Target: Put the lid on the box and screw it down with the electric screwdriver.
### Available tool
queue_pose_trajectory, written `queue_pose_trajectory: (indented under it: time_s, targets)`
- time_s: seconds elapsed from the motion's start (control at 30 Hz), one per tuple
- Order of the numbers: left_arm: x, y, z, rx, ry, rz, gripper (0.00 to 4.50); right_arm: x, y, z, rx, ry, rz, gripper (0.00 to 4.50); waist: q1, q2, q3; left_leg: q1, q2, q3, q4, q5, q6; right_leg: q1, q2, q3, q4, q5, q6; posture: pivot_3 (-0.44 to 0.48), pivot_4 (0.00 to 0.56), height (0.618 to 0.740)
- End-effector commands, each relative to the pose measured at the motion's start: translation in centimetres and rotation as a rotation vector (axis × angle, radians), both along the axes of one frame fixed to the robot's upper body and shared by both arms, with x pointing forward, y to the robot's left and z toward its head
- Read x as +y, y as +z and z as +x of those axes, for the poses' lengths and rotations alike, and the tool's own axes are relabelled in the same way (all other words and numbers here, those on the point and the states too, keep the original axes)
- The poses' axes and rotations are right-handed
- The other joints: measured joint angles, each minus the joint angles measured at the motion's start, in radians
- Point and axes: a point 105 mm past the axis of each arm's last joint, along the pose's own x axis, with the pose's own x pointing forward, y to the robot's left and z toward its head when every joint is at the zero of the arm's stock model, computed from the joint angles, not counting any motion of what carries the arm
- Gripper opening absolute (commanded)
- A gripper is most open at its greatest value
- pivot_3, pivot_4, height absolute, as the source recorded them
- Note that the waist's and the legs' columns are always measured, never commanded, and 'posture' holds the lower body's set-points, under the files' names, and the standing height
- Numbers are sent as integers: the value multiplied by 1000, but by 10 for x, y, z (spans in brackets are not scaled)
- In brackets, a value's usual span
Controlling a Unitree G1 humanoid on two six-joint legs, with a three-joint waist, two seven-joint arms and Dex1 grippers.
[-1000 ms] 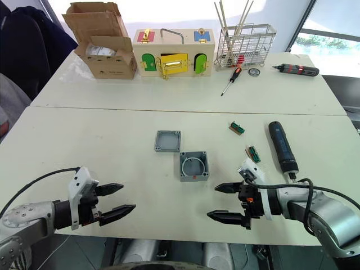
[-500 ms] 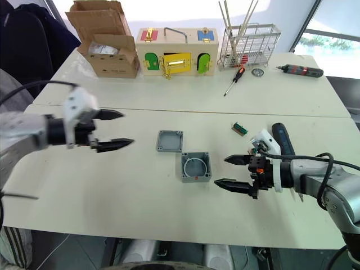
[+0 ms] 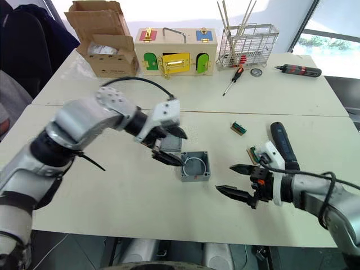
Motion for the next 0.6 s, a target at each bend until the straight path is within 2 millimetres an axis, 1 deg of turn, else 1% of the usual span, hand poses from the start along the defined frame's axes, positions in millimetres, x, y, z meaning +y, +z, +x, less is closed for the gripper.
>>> queue_pose_trajectory:
  time_s: [0.03, 0.13, 0.33, 0.47, 0.57, 0.6]
  targets:
    - [-12, -11, -13, -8, -83, 30, 4500, 6, 8, -2, -64, -16, 16, 4476, -4, 0, 0, 0, 0, 0, 0, 0, 0, 0, 0, 0, 0, 0, 0, 0, 150, 735]
    - [-18, -21, -19, -7, -117, 58, 4500, 7, 7, -3, -77, -44, 25, 4476, -2, 0, 0, 0, 0, 1, 1, 0, 0, -2, 0, 2, 0, 0, 0, 0, 150, 735]
    - [-19, -40, -23, 6, -141, 120, 4500, 8, 6, -4, -92, -76, 28, 4476, 1, 1, 0, 0, 0, 0, 1, 0, 0, -1, 0, 2, 0, 0, 0, 0, 150, 735]
    - [-24, -56, -21, 6, -138, 147, 4500, 7, 8, 1, -121, -95, 34, 4476, 2, 1, 0, 0, -1, 0, 1, 0, 0, 0, 0, 2, 0, 0, 0, 0, 150, 735]
    - [-30, -61, -17, 4, -129, 141, 4500, 9, 10, 4, -136, -99, 40, 4476, 1, 1, 0, 0, -1, 0, 1, 0, 0, -1, 0, 2, 0, 0, 0, 0, 150, 735]
    - [-32, -62, -16, 4, -122, 135, 4253, 9, 10, 5, -140, -101, 42, 4492, 1, 1, 0, 0, -1, 0, 1, 0, 0, -1, 0, 2, 0, 0, 0, 0, 150, 735]
